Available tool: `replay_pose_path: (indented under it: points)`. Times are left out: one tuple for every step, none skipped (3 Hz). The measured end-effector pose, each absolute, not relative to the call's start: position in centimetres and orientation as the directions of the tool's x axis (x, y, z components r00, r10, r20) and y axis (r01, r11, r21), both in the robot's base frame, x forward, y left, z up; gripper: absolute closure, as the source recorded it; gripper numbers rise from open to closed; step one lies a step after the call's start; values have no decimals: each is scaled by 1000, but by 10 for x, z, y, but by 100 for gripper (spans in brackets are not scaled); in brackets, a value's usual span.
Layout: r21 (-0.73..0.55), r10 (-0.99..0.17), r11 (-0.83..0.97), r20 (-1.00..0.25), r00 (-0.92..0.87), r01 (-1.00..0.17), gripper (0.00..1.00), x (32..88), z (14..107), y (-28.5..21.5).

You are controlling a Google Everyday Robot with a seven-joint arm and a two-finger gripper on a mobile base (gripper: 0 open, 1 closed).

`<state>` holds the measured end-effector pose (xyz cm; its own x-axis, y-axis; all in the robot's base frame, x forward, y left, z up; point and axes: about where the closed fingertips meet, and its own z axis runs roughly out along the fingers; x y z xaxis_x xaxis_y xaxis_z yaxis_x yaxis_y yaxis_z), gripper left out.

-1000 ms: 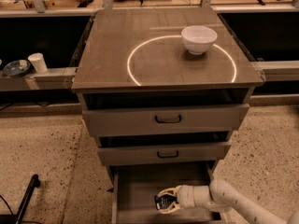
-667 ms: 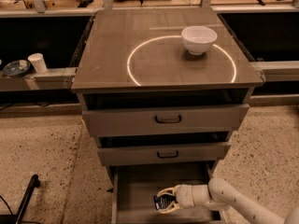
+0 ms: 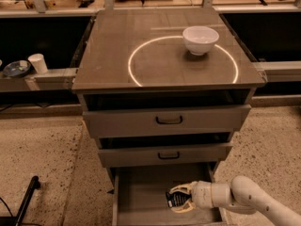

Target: Pick rxbar blueberry from bottom drawer and place on counter

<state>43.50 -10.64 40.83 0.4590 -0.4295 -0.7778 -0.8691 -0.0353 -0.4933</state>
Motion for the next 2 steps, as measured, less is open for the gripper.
replay_pose_path:
  points:
    - [-492,-428,-35,-779,458,-870,100,435,407,-105]
    - [-519,-449,-39,-754,479,-854,100,433,433,-116]
